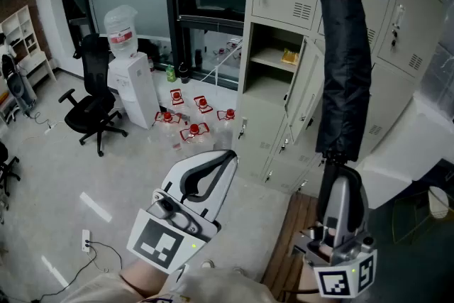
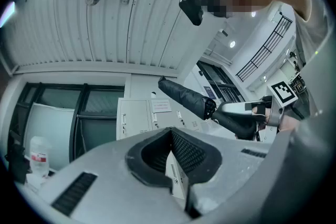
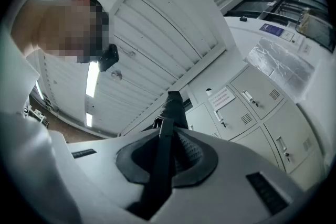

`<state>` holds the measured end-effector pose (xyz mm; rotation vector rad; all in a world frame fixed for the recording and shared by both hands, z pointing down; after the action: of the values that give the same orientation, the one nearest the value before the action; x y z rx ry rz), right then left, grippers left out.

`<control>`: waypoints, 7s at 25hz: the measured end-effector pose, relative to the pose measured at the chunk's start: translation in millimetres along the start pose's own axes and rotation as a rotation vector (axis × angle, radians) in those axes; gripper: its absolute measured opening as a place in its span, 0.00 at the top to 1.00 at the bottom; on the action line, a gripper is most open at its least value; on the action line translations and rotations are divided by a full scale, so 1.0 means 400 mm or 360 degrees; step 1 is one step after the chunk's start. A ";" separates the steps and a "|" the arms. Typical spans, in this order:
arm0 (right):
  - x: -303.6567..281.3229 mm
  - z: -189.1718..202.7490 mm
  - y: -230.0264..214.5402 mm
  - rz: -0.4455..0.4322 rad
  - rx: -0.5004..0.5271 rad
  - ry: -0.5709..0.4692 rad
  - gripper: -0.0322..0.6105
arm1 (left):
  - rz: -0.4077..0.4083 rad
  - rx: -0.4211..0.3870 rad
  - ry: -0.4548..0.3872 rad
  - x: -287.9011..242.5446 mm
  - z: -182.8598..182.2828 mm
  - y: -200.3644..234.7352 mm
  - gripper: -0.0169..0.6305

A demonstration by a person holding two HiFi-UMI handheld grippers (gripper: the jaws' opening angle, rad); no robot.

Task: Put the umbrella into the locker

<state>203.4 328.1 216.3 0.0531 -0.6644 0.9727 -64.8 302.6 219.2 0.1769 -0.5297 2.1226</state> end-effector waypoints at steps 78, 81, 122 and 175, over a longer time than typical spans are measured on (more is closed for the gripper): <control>-0.601 0.639 -0.540 0.0263 -0.0194 0.0774 0.89 | 0.0015 0.0052 0.0420 -0.595 0.617 0.447 0.96; -0.662 0.677 -0.571 0.0326 -0.0184 0.0803 0.89 | 0.0050 0.0088 0.0433 -0.645 0.661 0.499 0.96; -1.219 0.959 -0.872 0.0726 -0.0166 0.0971 0.89 | 0.0264 0.0313 0.0466 -1.098 0.965 0.770 0.96; -1.389 1.028 -0.989 0.0595 0.0194 0.1194 0.84 | 0.0252 0.0299 0.0522 -1.195 1.007 0.743 0.96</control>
<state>93.6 -450.7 341.2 -0.3271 0.0849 1.2857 -61.8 -379.4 337.5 -0.1117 -0.1552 2.2952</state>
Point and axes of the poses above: the fingertips, and each gripper's own axes: x backward along the fingers, y to its left, z out of its underside, the point moved 10 cm from there along x, backward along the fingers, and after that the axes turned 6 degrees about -x, right-handed, at the moved point
